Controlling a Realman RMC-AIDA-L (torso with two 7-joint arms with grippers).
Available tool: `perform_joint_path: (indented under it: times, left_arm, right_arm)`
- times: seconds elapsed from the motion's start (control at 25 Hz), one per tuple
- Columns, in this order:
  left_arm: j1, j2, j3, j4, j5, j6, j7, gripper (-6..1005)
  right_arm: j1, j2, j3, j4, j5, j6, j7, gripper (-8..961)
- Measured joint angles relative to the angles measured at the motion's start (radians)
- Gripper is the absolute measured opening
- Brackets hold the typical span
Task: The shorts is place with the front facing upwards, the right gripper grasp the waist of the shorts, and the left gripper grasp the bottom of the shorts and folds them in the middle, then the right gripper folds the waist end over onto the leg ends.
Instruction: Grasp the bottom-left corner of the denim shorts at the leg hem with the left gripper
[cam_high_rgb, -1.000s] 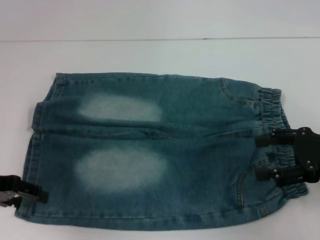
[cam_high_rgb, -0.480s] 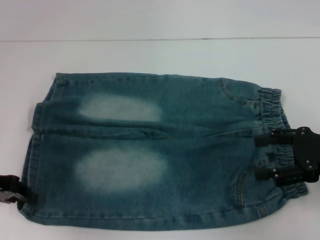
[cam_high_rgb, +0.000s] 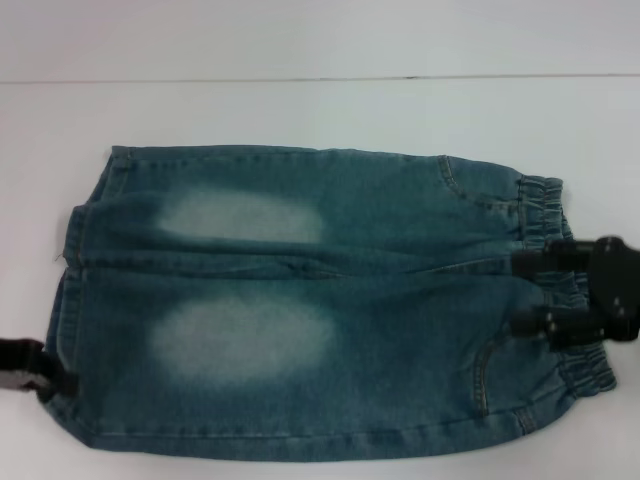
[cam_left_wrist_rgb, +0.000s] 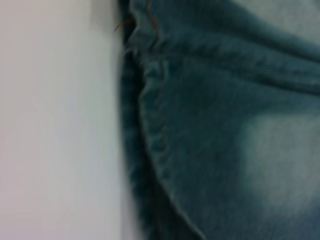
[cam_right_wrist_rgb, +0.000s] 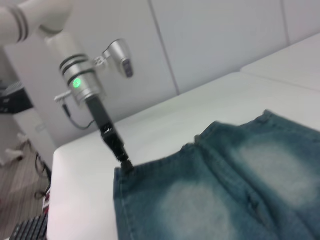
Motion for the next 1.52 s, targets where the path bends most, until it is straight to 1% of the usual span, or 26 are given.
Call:
perform_joint_path:
  times: [0.08, 0.16, 0.28, 0.4, 0.44, 0.68, 0.92, 1.04, 1.16, 1.36, 1.52]
  left_arm:
    - [-0.003, 0.001, -0.001, 0.0, -0.025, -0.004, 0.003, 66]
    - [-0.007, 0.002, -0.002, 0.0, -0.044, -0.012, 0.004, 61]
    - [-0.014, 0.005, -0.003, -0.002, -0.06, -0.035, 0.004, 60]
    - [-0.014, 0.008, -0.004, -0.003, -0.064, -0.062, 0.005, 60]
    - [-0.014, 0.009, -0.005, -0.003, -0.065, -0.069, 0.006, 59]
    - [-0.014, 0.011, -0.009, -0.002, -0.074, -0.089, 0.025, 58]
    - [-0.015, 0.009, 0.003, -0.006, -0.077, -0.081, 0.038, 51]
    - [-0.013, 0.009, -0.013, -0.004, -0.078, -0.057, 0.029, 76]
    - [-0.012, 0.015, -0.053, 0.004, -0.076, 0.015, 0.0, 101]
    - [-0.006, 0.022, -0.077, 0.008, -0.067, 0.063, -0.038, 143]
    - [0.007, 0.023, -0.083, 0.017, -0.059, 0.087, -0.065, 230]
  right_arm:
    - [0.014, -0.008, 0.012, -0.004, 0.002, 0.001, 0.05, 926]
    - [0.029, -0.017, 0.018, -0.035, -0.004, 0.006, 0.132, 926]
    - [0.041, -0.02, 0.009, -0.112, -0.033, 0.019, 0.251, 926]
    - [0.063, -0.025, 0.005, -0.169, -0.131, -0.005, 0.318, 926]
    - [0.077, -0.027, 0.012, -0.196, -0.2, -0.038, 0.337, 926]
    - [0.077, -0.029, 0.02, -0.25, -0.264, -0.057, 0.37, 927]
    - [0.071, -0.031, 0.025, -0.258, -0.289, -0.054, 0.369, 926]
    - [0.071, -0.031, 0.026, -0.257, -0.296, -0.044, 0.365, 926]
    - [0.072, -0.031, 0.026, -0.251, -0.297, -0.026, 0.354, 926]
    - [0.071, -0.027, 0.026, -0.244, -0.298, -0.015, 0.337, 927]
    - [0.072, -0.021, 0.018, -0.237, -0.297, -0.015, 0.327, 927]
